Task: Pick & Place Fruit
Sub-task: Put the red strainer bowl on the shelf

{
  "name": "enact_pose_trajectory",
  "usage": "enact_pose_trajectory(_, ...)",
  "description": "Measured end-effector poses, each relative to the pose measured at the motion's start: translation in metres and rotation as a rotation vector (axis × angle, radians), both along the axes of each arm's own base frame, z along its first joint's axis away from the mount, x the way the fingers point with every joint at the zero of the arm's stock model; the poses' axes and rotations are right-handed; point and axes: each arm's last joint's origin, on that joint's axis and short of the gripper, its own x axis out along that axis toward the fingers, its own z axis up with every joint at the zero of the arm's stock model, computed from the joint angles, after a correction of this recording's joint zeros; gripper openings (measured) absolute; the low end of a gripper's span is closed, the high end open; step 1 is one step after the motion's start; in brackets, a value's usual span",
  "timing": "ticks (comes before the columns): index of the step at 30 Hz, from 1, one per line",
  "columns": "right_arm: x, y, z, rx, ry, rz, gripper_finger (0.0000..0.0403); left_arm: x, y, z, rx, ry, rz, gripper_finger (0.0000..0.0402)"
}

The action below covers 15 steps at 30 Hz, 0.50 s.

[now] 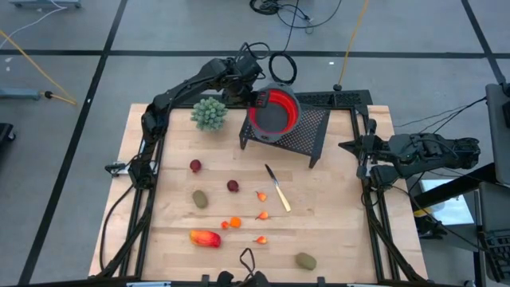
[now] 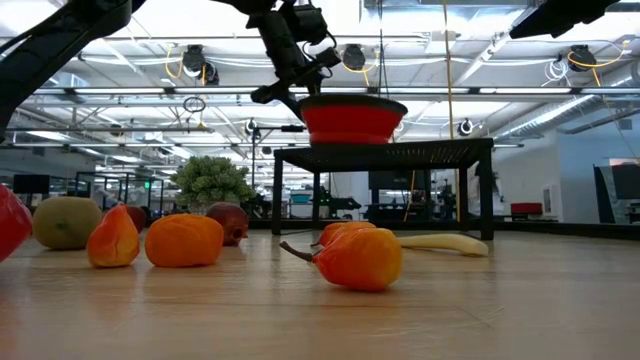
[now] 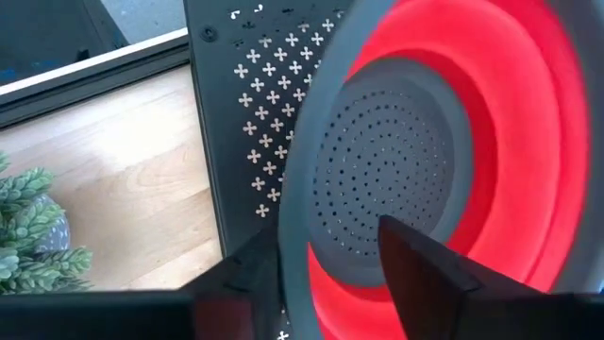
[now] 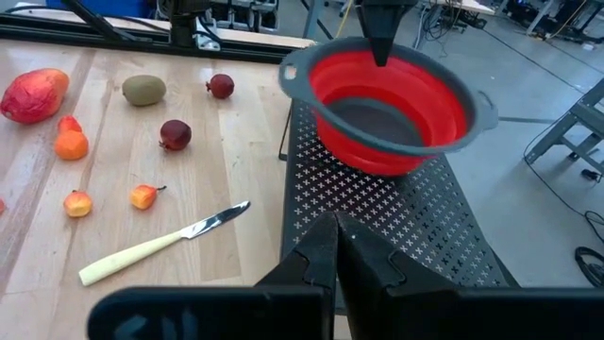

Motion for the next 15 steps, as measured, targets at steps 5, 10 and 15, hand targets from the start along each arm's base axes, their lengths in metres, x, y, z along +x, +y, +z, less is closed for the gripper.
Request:
enact_pose_trajectory(5,0.0,0.0,0.0,0.005,-0.002,-0.002,0.0,-0.0001,-0.0001,-0.0001,-0.001,0.001,0.0,0.0205)
enact_pose_trajectory(10,0.0,0.0,0.0,0.006,-0.002,-0.002,0.0,-0.0007,-0.0001,-0.0003,0.004,0.008,-0.015,0.0229)
enact_pose_trajectory(15,0.0001,0.0,0.0,0.006,-0.002,-0.002,0.0,-0.0096,0.0021,0.0043,0.0,0.025,-0.015,0.0236)
